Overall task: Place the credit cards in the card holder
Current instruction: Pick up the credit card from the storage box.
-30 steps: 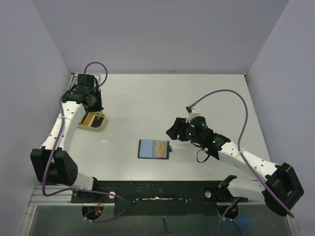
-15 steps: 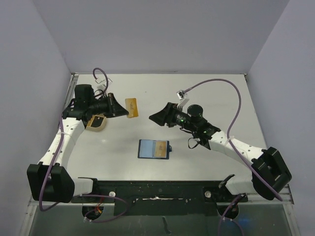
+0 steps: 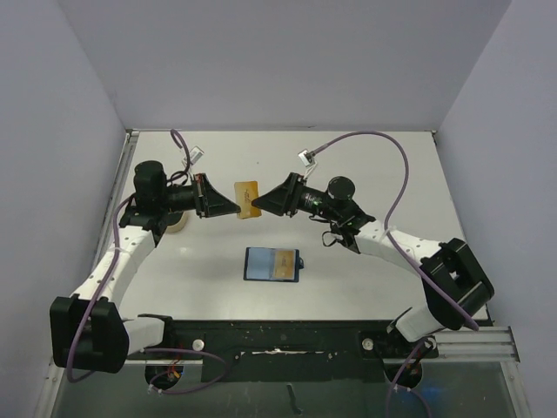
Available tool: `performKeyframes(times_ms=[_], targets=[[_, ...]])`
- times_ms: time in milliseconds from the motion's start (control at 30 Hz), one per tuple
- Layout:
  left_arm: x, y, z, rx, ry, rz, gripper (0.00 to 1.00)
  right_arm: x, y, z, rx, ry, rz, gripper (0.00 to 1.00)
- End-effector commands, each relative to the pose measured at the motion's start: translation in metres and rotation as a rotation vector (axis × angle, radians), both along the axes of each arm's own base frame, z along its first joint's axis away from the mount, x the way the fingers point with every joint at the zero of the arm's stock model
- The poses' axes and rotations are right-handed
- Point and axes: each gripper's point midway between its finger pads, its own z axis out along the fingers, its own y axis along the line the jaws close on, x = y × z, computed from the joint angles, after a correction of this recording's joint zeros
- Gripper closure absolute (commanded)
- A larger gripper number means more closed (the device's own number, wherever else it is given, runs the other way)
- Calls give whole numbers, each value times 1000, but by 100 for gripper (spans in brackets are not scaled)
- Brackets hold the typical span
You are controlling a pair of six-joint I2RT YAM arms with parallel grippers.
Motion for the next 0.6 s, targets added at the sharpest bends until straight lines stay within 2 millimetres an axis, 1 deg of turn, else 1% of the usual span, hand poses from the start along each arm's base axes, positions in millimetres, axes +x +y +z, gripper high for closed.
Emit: performKeyframes(times_ms=[0, 33, 67, 167, 233, 300, 367, 433, 567], targets=[[-7, -2, 16, -47, -71, -68, 100, -13, 5, 35, 105, -96, 93, 48], [-7, -2, 13, -46, -64, -68, 100, -14, 5, 34, 106, -96, 100, 53], [-6, -2, 11, -45, -56, -66, 100, -15, 6, 34, 108, -96, 108, 59], [2, 2, 1, -22, -22, -32, 100, -19, 4, 33, 118, -96, 127, 77], [7, 7, -7, 9, -6, -21, 100, -20, 2, 30, 113, -92, 124, 84], [12, 12, -15, 57, 5, -1, 100, -21, 0, 27, 102, -92, 122, 88], [13, 17, -23, 102, 17, 4, 100, -22, -2, 24, 95, -89, 122, 89], [13, 17, -23, 109, 17, 1, 100, -22, -4, 22, 90, -84, 120, 91], [13, 15, -16, 75, 2, 1, 100, -22, -4, 18, 82, -76, 123, 97]])
